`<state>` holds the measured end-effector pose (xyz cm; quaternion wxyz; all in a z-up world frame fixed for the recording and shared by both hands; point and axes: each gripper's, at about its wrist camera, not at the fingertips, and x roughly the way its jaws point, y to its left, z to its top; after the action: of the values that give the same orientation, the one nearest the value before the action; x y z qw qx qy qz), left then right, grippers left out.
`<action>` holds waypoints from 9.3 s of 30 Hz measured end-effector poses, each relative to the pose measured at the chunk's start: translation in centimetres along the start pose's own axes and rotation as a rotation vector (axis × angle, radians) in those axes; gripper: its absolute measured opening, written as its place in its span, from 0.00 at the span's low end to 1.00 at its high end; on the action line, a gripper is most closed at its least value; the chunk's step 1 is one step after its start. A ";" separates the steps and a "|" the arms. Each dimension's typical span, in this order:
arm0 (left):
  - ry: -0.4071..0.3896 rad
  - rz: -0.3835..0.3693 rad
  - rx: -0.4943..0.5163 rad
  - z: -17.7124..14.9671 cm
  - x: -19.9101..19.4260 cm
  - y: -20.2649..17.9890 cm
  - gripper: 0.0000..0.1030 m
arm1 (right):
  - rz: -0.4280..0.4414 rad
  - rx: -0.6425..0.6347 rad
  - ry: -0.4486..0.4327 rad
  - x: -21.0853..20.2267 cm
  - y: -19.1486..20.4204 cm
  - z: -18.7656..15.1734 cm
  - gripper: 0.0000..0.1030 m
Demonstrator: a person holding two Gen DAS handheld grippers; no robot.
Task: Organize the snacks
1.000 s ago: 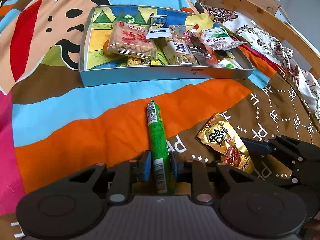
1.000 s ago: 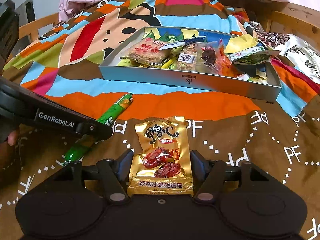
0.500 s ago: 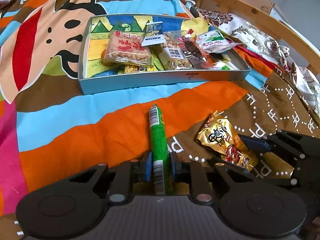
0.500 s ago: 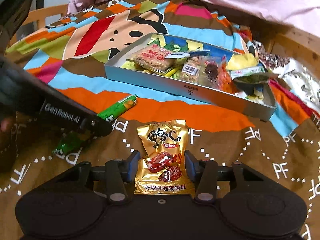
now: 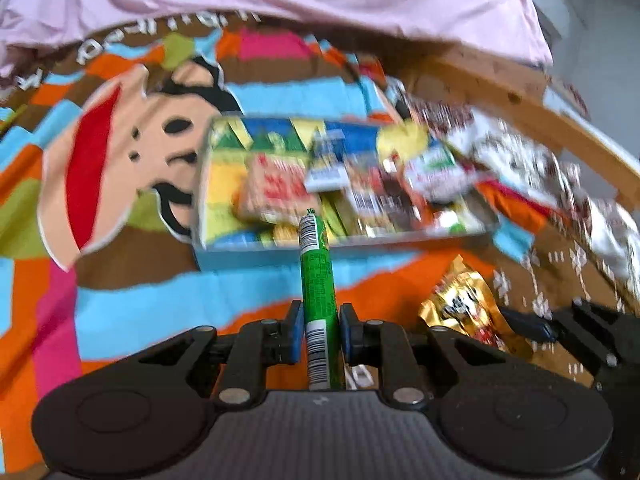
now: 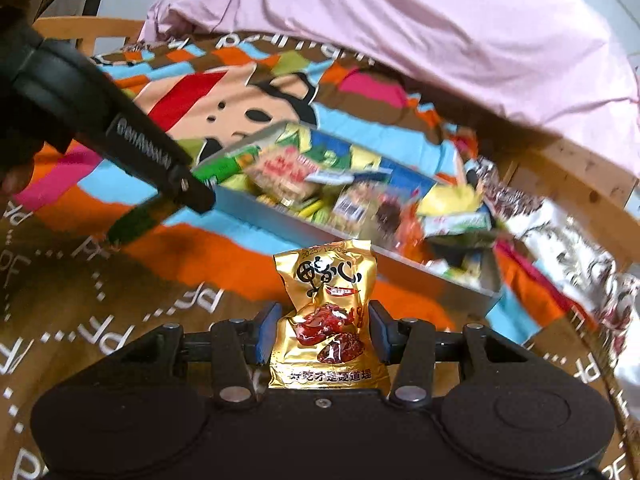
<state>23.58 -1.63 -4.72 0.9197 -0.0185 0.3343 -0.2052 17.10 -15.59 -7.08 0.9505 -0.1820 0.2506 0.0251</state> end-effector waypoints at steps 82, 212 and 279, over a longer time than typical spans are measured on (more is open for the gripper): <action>-0.286 0.089 -0.067 10.5 5.7 6.8 0.90 | -0.039 0.458 -0.219 9.8 -10.3 10.9 0.95; -0.246 0.284 -0.033 -6.7 -11.0 -3.8 1.00 | -0.045 0.392 -0.049 -10.9 -7.2 -2.2 0.99; -0.209 0.267 -0.025 -7.4 -10.4 -4.0 1.00 | -0.047 0.388 -0.041 -10.8 -7.2 -2.0 0.99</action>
<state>10.35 -0.46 -3.47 0.9682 -0.0066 0.2388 -0.0738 7.73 -22.56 -1.07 0.9730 -0.0004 0.2268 -0.0420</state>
